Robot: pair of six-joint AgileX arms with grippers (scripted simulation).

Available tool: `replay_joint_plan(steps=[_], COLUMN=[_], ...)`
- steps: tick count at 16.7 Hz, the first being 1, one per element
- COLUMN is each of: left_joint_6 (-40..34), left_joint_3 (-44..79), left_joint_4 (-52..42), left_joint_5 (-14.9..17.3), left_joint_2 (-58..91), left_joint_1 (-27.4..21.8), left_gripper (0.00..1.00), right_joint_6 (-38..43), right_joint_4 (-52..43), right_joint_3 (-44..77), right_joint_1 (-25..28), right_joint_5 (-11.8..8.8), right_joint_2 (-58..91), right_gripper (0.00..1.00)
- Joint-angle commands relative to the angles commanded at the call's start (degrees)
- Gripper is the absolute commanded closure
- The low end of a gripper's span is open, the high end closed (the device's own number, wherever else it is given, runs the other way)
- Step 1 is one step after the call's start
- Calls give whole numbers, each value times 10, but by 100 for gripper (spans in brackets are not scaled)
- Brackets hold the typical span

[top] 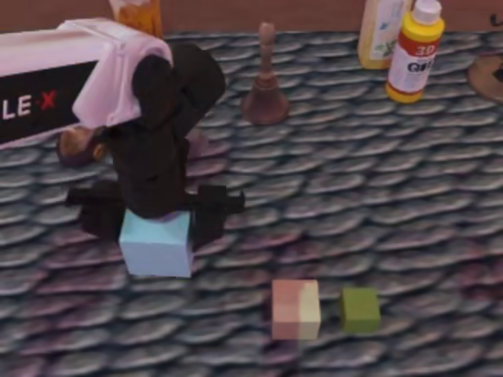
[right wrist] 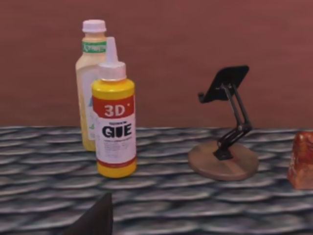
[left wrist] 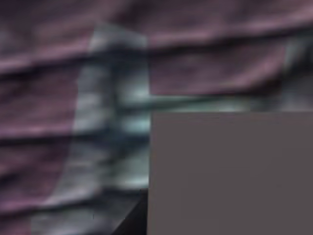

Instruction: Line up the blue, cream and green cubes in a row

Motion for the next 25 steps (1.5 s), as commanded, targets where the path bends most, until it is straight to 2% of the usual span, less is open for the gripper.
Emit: replay_joint_plan(steps=[2,5,11,18,23,25], left_joint_6=[-63,-111,-113,-114,-114,-114], left_joint_3=[-20,-39,-46,-132,-142,-142], left_joint_4=[-1,0,10,145,158,158], left_joint_5=[0,0,0,0,1,1], left_joint_2=[-23,-48,-45,1,7,7], left_joint_1=[-34,-65,-66,-67,-68,-68], left_gripper=[100,100,100,100,100,85], right_joint_6=[0,0,0,0,0,0], right_joint_4=[0,0,0,0,0,0], right_joint_3=[0,0,0,0,0,0], right_joint_1=[0,0,0,0,0,0], right_joint_5=[0,0,0,0,0,0], right_joint_2=[0,0,0,0,0,0], right_gripper=[0,0,0,0,0,0])
